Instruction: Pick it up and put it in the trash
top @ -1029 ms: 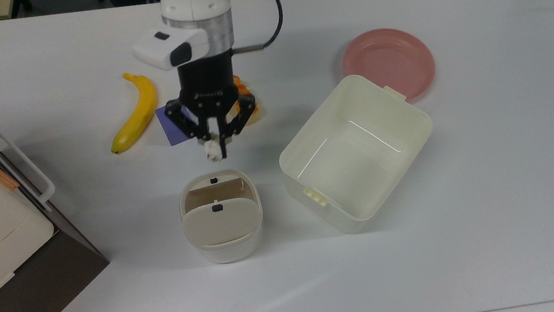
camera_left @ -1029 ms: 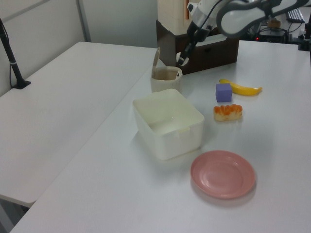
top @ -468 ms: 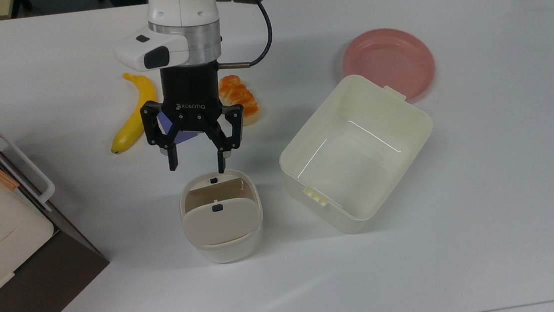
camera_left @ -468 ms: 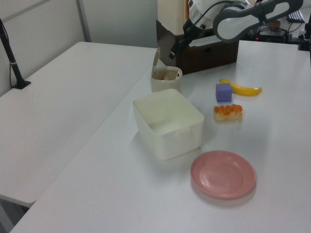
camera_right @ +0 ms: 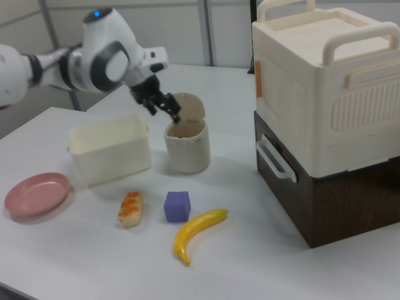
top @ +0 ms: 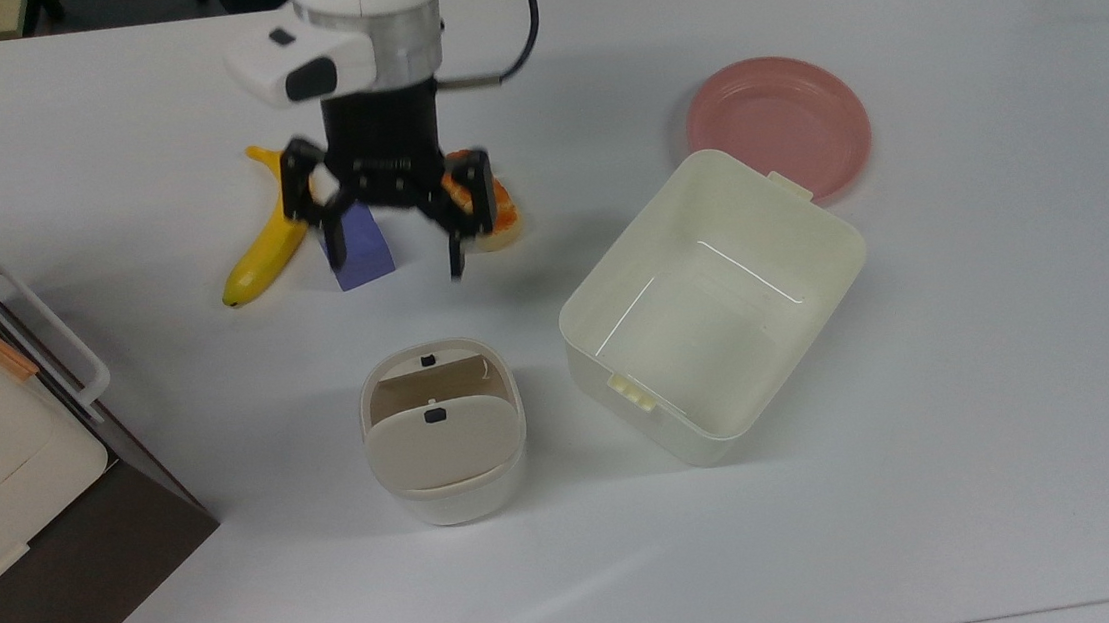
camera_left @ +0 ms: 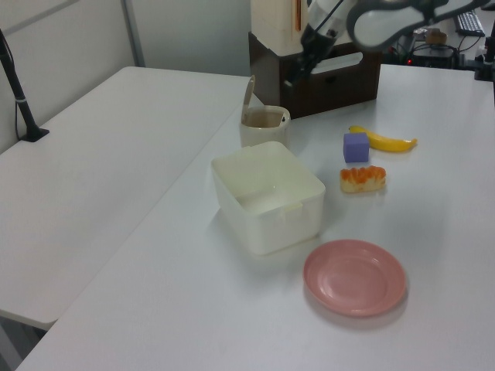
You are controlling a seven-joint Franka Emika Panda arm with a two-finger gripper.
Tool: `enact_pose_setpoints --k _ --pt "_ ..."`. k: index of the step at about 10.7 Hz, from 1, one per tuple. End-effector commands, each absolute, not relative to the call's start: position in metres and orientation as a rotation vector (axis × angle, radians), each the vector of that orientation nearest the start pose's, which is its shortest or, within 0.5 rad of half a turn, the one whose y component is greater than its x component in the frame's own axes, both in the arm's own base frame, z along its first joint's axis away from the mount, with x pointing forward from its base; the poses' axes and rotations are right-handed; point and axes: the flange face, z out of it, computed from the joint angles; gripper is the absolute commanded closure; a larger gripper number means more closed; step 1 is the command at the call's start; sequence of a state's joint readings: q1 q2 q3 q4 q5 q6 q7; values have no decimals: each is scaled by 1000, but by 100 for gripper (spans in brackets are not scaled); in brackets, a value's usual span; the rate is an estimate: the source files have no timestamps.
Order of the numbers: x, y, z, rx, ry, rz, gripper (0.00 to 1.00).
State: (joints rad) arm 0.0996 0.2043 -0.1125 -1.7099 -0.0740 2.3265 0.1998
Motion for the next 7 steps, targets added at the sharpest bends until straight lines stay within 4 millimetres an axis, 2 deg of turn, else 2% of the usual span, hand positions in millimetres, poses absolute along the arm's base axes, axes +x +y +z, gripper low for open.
enact_pose_setpoints --k 1,3,4,7 --pt "581 16 545 -3189 212 -205 0" --pt "562 15 557 -3112 92 -65 0" --pt "560 15 558 -3094 63 -35 0" --pt "561 14 560 -3092 141 -34 0"
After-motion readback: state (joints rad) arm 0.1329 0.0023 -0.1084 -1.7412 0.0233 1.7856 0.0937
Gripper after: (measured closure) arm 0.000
